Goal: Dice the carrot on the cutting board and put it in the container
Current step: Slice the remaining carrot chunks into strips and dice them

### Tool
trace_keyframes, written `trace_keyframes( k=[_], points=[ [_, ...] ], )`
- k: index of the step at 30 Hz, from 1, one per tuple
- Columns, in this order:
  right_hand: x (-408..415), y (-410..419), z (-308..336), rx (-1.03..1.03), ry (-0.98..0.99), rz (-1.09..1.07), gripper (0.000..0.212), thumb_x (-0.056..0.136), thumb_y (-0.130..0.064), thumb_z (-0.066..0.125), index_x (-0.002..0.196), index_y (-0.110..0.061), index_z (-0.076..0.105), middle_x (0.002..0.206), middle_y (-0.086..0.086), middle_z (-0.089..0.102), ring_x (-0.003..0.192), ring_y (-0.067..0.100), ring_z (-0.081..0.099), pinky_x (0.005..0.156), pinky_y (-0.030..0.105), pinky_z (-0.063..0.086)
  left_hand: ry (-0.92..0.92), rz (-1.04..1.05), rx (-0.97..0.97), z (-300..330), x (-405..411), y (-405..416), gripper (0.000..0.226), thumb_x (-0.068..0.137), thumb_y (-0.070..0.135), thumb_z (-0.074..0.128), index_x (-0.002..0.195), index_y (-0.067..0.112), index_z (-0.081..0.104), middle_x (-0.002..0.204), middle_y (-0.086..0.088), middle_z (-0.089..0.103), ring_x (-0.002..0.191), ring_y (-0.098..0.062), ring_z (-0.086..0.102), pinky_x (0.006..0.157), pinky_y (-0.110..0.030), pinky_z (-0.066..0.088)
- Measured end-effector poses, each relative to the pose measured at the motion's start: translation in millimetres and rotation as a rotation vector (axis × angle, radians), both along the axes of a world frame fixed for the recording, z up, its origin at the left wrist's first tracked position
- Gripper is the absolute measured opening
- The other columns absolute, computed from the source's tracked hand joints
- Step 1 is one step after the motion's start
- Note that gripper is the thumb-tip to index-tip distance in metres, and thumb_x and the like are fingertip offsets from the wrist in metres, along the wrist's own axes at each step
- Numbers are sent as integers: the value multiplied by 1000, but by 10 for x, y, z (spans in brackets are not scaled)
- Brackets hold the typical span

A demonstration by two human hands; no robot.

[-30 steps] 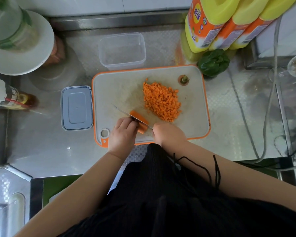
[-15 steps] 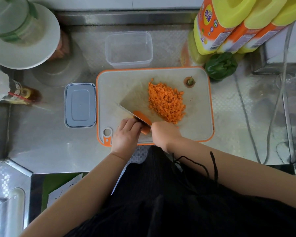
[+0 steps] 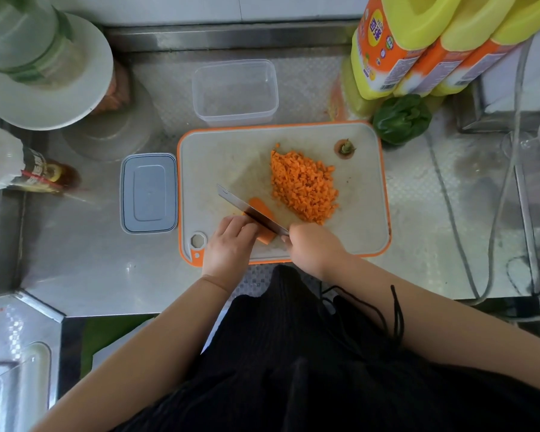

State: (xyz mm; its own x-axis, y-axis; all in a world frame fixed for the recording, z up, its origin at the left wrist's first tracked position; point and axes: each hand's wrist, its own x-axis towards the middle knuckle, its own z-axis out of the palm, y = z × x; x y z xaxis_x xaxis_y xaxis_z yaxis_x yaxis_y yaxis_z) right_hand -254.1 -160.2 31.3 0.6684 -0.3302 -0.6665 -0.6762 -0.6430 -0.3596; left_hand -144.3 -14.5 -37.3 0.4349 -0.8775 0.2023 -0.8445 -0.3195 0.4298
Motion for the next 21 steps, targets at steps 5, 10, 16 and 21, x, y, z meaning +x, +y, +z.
trace_keyframes(
  k=[5, 10, 16, 21],
  points=[
    [-39, 48, 33, -38, -1, 1, 14, 97, -14, 44, 92, -8, 56, 75, 4, 54, 71, 24, 57, 60, 34, 46, 21, 25, 44, -15, 1, -2, 18, 78, -3, 74, 93, 6, 70, 99, -9, 65, 94, -32, 58, 69, -44, 56],
    [-5, 90, 67, -62, 53, 24, 9, 95, -13, 48, 97, -9, 56, 76, 4, 54, 73, 23, 58, 61, 34, 48, 9, 29, 0, -8, -7, -11, 6, 86, 4, 66, 90, 7, 70, 95, -8, 65, 94, -29, 56, 72, -39, 55],
    [154, 69, 221, -31, 169, 47, 13, 87, 1, 48, 94, -8, 56, 75, 4, 51, 73, 24, 55, 64, 33, 45, 5, 41, -16, -45, -11, -11, 8, 88, 8, 62, 91, 6, 70, 96, -8, 65, 95, -28, 54, 71, -40, 55],
    [331, 74, 288, -64, 196, 76, 14, 88, 5, 48, 83, -9, 49, 70, 4, 46, 58, 17, 44, 61, 31, 42, -12, 33, -46, -70, -18, 3, 7, 87, 6, 64, 92, 7, 69, 97, -8, 65, 96, -26, 52, 71, -37, 54]
  ],
)
